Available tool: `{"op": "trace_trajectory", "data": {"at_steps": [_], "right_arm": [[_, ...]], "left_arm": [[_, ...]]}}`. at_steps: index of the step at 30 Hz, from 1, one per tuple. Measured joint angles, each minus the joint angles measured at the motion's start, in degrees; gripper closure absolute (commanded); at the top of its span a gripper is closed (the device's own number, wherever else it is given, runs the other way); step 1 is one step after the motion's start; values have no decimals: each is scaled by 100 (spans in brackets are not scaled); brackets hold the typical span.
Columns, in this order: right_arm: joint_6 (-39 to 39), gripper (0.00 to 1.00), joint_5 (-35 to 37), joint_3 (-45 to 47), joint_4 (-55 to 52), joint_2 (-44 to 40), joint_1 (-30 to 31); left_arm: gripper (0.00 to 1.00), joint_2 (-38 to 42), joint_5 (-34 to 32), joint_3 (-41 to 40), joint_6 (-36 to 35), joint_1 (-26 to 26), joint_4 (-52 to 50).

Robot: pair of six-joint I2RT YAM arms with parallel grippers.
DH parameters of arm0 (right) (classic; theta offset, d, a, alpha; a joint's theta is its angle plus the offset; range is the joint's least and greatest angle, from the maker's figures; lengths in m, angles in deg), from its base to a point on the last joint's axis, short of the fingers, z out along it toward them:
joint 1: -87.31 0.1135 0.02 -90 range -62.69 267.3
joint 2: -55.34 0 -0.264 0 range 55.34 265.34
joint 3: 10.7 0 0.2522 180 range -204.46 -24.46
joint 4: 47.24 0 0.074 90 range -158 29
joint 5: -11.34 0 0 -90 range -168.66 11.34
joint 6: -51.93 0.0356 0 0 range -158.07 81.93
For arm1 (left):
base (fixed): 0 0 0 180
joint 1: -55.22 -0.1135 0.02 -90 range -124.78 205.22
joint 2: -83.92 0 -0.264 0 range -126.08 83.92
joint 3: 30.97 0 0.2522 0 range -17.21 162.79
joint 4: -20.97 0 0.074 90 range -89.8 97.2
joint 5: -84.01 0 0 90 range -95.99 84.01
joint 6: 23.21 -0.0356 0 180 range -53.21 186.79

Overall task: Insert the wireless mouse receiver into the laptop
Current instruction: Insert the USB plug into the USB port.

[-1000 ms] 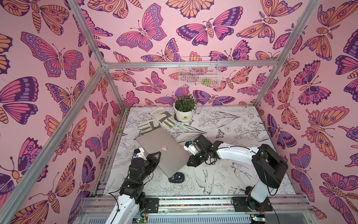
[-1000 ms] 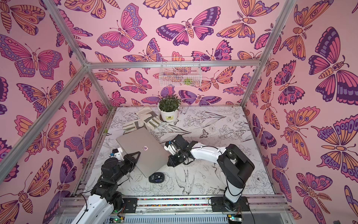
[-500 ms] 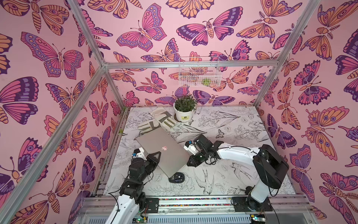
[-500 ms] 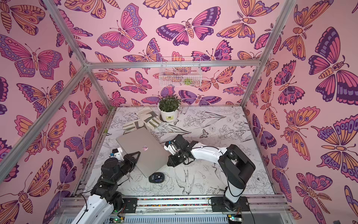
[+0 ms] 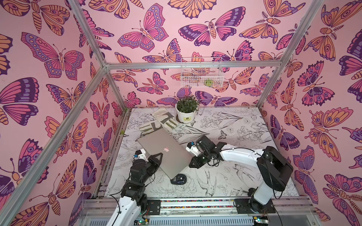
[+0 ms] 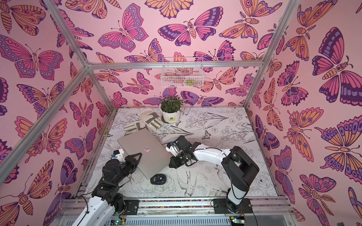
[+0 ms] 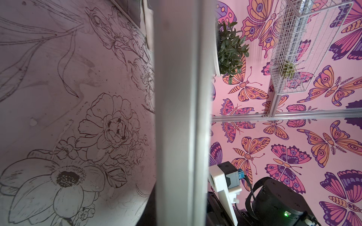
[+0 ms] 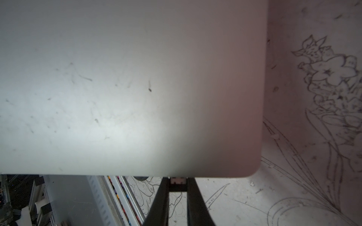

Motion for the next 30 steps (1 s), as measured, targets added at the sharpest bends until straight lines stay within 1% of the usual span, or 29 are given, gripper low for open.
{"op": "trace_trajectory", "data": {"at_steps": [30], "right_arm": [[-17, 98, 129, 50, 4, -81, 0]], "left_arm": [[100, 39, 66, 0, -48, 0, -9]]}}
